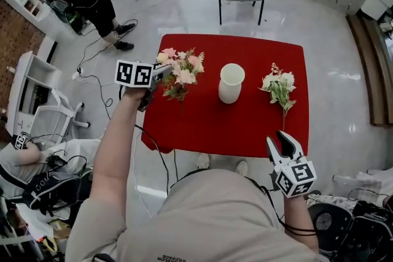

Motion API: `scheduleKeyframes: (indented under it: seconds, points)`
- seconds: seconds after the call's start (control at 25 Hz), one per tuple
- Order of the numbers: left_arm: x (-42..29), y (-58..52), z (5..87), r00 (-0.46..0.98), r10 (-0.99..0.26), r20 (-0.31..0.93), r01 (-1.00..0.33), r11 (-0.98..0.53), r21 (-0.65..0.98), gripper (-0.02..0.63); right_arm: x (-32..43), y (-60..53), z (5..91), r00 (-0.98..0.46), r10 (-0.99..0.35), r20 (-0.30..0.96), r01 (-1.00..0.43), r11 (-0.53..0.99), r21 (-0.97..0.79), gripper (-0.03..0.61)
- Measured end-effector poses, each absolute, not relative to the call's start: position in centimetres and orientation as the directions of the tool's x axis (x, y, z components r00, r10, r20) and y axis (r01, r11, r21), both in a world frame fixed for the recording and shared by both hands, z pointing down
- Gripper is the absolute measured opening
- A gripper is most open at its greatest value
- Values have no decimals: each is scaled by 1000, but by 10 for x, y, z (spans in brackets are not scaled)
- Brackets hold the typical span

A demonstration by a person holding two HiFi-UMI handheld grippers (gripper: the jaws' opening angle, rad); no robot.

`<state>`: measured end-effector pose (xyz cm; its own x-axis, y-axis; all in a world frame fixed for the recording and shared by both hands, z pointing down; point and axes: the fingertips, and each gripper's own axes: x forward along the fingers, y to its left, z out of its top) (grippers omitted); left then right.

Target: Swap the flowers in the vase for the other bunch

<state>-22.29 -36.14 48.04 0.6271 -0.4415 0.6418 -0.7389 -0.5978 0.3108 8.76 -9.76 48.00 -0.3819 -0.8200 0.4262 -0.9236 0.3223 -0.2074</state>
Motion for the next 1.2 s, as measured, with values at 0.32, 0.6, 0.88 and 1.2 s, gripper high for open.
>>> scheduleKeyframes:
  seconds: [0.32,0.6,0.88,1.2]
  points:
    - [-209,-413,528,641,-373,671,-717,-603,350,98,85,-82,481,-256,-863,436,-962,182,-203,153]
    - [-202,-443,572,616,-332,714,-728,-587,355,106,85,-63,483,-141,-885,444,-978,55,-200,153]
    - [-199,-460,600,595,-341,728,-752,-557,354,126,73,-54,489,-91,-877,471,-980,-6,-201,153]
    - [-200,-465,615,582,-349,734,-757,-562,333,201,60,-65,495,-113,-870,480,-979,14,-205,153]
